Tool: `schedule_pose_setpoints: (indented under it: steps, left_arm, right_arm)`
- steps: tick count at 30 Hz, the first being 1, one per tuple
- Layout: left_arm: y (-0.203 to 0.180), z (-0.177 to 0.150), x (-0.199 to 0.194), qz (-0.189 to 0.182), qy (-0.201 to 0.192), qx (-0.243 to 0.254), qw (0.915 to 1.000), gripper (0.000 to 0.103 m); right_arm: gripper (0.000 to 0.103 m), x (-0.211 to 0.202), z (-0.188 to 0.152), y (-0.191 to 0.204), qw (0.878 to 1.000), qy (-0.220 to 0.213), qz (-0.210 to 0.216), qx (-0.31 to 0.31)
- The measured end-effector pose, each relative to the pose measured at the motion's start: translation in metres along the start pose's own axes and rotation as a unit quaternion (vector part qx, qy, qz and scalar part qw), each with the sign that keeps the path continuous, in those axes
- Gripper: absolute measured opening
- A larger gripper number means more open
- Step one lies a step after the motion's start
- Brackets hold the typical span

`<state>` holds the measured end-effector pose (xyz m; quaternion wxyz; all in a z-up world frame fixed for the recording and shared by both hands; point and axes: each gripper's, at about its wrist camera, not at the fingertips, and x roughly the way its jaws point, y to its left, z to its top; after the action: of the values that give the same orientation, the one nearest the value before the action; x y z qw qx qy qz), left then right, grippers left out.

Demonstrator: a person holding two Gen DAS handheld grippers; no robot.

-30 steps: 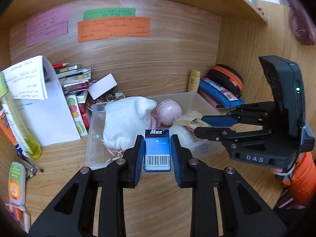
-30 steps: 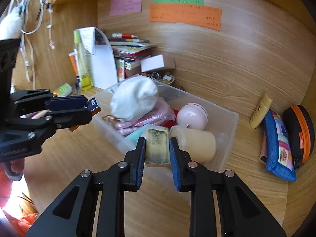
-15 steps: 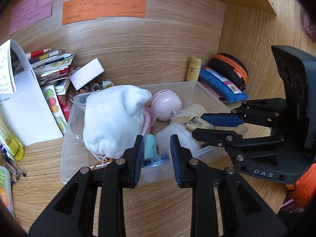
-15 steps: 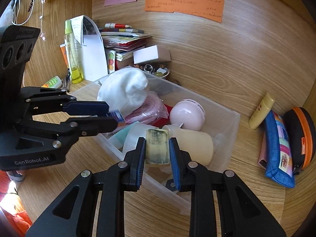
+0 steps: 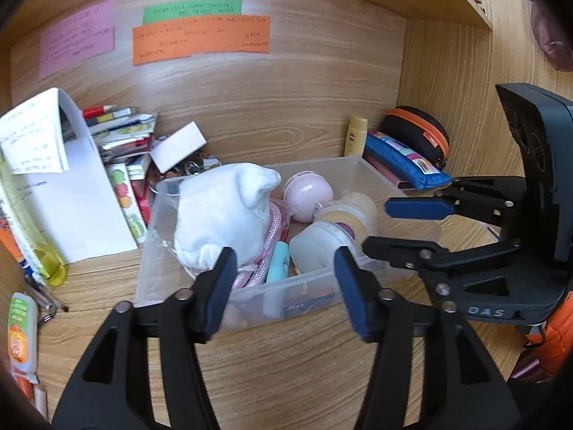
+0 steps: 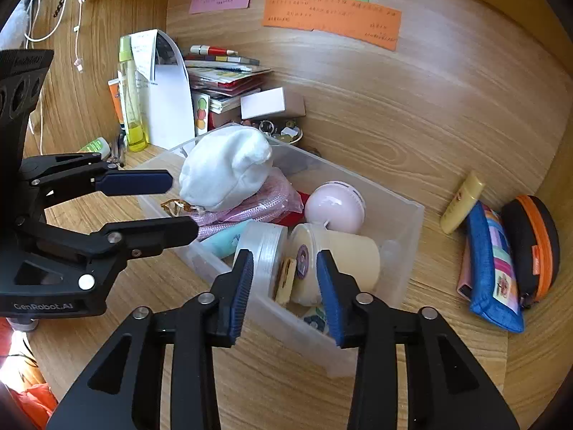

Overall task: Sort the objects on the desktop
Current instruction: 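Release the Max pack into the box with left while right moves to the black clip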

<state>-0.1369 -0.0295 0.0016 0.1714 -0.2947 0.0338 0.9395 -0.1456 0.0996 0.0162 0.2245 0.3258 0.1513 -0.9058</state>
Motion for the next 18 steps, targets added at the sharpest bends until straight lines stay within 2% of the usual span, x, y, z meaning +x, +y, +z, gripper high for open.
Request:
schedule_pose_setpoints:
  steps: [3, 7, 10, 18]
  left_arm:
    - [-0.002, -0.002, -0.014, 0.01, -0.014, -0.001, 0.9999, 0.071]
    - [-0.003, -0.013, -0.035, 0.018, -0.034, -0.003, 0.9993, 0.082]
    - [-0.004, -0.026, -0.047, 0.024, -0.04, -0.007, 0.9989, 0.09]
    - [-0.02, -0.06, -0.051, 0.01, -0.015, 0.0, 0.9998, 0.09]
  right_arm:
    - [0.052, -0.014, -0.006, 0.001, 1.0, -0.011, -0.011, 0.001]
    - [0.074, -0.038, -0.026, -0.001, 0.999, -0.028, -0.015, 0.004]
    - [0.076, -0.052, -0.049, -0.001, 0.999, -0.026, -0.017, 0.014]
    - [0.074, -0.054, -0.105, 0.013, 1.0, 0.017, 0.003, 0.024]
